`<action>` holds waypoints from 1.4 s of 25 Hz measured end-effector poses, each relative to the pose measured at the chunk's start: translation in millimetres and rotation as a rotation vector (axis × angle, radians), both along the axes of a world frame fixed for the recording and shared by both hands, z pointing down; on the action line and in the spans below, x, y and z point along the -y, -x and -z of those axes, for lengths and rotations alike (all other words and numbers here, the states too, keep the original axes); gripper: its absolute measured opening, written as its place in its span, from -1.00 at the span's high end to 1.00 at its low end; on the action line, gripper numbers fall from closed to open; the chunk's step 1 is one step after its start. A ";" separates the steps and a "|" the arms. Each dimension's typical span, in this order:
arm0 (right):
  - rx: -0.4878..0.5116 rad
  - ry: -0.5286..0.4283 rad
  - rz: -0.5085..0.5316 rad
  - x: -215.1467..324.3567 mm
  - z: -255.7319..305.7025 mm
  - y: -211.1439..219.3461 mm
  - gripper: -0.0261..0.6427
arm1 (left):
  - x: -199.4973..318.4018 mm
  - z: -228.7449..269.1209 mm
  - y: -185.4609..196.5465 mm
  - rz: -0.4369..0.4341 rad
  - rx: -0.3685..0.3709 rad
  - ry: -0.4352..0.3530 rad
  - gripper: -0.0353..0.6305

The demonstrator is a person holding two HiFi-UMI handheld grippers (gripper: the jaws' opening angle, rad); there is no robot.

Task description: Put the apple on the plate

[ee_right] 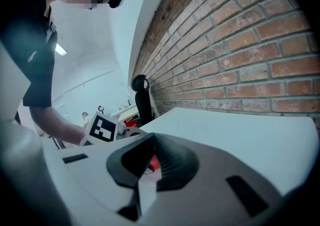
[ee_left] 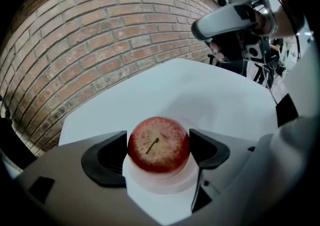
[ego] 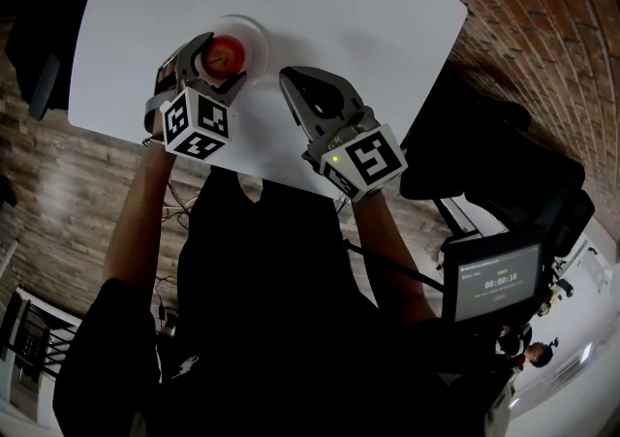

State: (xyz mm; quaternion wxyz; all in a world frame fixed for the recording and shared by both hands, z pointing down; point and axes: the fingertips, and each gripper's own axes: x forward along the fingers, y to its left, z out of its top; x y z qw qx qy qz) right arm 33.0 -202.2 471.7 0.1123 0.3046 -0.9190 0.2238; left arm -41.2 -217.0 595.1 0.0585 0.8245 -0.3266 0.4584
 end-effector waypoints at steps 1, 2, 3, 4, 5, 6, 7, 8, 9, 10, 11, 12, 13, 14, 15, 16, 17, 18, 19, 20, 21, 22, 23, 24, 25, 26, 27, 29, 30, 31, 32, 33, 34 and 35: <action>-0.001 0.001 -0.002 -0.4 -0.4 -0.8 0.91 | 0.0 -0.5 -0.2 0.001 0.001 0.001 -0.29; 0.001 0.002 -0.004 -0.5 0.0 -1.2 0.91 | 0.2 -0.6 -0.3 0.002 0.001 0.000 -0.29; 0.004 0.002 -0.006 -0.2 0.8 -1.4 0.91 | 0.5 -0.5 -0.5 0.002 0.002 -0.002 -0.29; 0.006 0.001 -0.008 0.1 1.3 -1.8 0.91 | 0.9 -0.2 -0.7 0.002 0.002 -0.003 -0.29; 0.006 0.001 -0.011 0.4 1.0 -2.6 0.91 | 1.3 0.0 -0.8 0.002 0.003 -0.004 -0.29; 0.006 0.001 -0.013 0.5 0.5 -3.6 0.91 | 1.6 0.1 -0.8 0.002 0.002 -0.003 -0.29; 0.005 -0.001 -0.015 0.6 0.1 -4.3 0.91 | 1.7 0.1 -0.8 0.003 0.001 0.000 -0.29; 0.005 -0.001 -0.016 0.5 0.0 -4.6 0.91 | 1.7 -0.1 -0.7 0.004 -0.001 0.003 -0.29; 0.004 0.000 -0.017 0.2 -0.3 -4.7 0.91 | 1.8 -0.3 -0.5 0.004 -0.002 0.005 -0.29; 0.003 0.003 -0.017 0.0 -0.7 -4.9 0.91 | 1.9 -0.5 -0.4 0.003 -0.003 0.008 -0.29; 0.002 0.004 -0.018 0.0 -0.9 -5.2 0.91 | 2.1 -0.6 -0.5 0.001 -0.002 0.010 -0.29; 0.002 0.004 -0.018 0.3 -1.0 -5.5 0.91 | 2.4 -0.6 -0.7 -0.001 -0.002 0.012 -0.29; 0.001 0.002 -0.018 0.6 -1.0 -5.7 0.91 | 2.6 -0.5 -0.8 -0.003 -0.001 0.014 -0.29; 0.001 0.002 -0.018 0.8 -1.0 -6.0 0.91 | 2.7 -0.4 -0.8 -0.005 0.000 0.015 -0.29; 0.001 0.001 -0.018 0.8 -0.9 -6.2 0.91 | 2.7 -0.3 -0.7 -0.005 0.000 0.016 -0.29; 0.002 0.000 -0.018 0.8 -0.5 -6.2 0.91 | 2.6 -0.3 -0.5 -0.005 0.001 0.015 -0.29; 0.005 -0.002 -0.018 0.9 0.1 -6.1 0.91 | 2.6 -0.3 -0.4 -0.004 0.002 0.015 -0.29; 0.007 -0.003 -0.019 1.0 0.7 -6.1 0.91 | 2.7 -0.3 -0.4 -0.003 0.002 0.013 -0.29; 0.009 -0.004 -0.021 1.2 0.8 -6.5 0.91 | 2.8 -0.4 -0.5 -0.003 0.002 0.012 -0.29; 0.010 -0.006 -0.023 1.3 0.7 -7.1 0.91 | 2.8 -0.5 -0.7 -0.002 0.002 0.012 -0.29; 0.010 -0.007 -0.024 1.4 0.4 -7.8 0.91 | 2.9 -0.7 -1.0 -0.002 0.001 0.012 -0.29; 0.008 -0.006 -0.025 1.1 -0.3 -8.5 0.91 | 2.8 -0.9 -1.4 -0.001 -0.002 0.014 -0.29; 0.005 -0.003 -0.025 0.7 -1.0 -9.0 0.91 | 2.7 -1.0 -2.0 -0.001 -0.005 0.017 -0.29; 0.004 -0.001 -0.026 0.6 -1.3 -9.3 0.91 | 2.5 -1.2 -2.6 -0.001 -0.010 0.021 -0.30; 0.004 0.001 -0.027 0.6 -1.3 -9.3 0.91 | 2.2 -1.5 -3.1 -0.001 -0.014 0.024 -0.33; 0.004 0.001 -0.029 0.7 -1.0 -9.1 0.91 | 1.9 -1.9 -3.5 -0.002 -0.016 0.028 -0.35; 0.006 0.001 -0.030 0.8 -0.7 -9.0 0.91 | 1.6 -2.3 -3.7 -0.003 -0.017 0.030 -0.35; 0.007 0.000 -0.031 0.9 -0.1 -9.1 0.91 | 1.9 -2.7 -4.2 -0.005 -0.016 0.031 -0.35; 0.007 -0.001 -0.031 0.7 -0.1 -9.5 0.91 | 2.3 -2.7 -4.5 -0.005 -0.015 0.029 -0.35; 0.006 -0.002 -0.031 0.4 -0.4 -10.2 0.91 | 2.9 -2.4 -4.7 -0.005 -0.013 0.027 -0.35; 0.006 -0.003 -0.032 0.1 -0.1 -10.6 0.91 | 3.5 -1.7 -4.9 -0.003 -0.013 0.025 -0.35; 0.008 -0.004 -0.033 0.0 1.1 -10.5 0.91 | 4.0 -0.7 -5.0 -0.002 -0.012 0.022 -0.35; 0.011 -0.006 -0.034 0.2 2.6 -10.3 0.91 | 4.6 0.7 -5.1 -0.002 -0.012 0.020 -0.35; 0.012 -0.007 -0.036 0.5 3.6 -10.5 0.91 | 5.2 2.3 -5.4 -0.003 -0.013 0.017 -0.35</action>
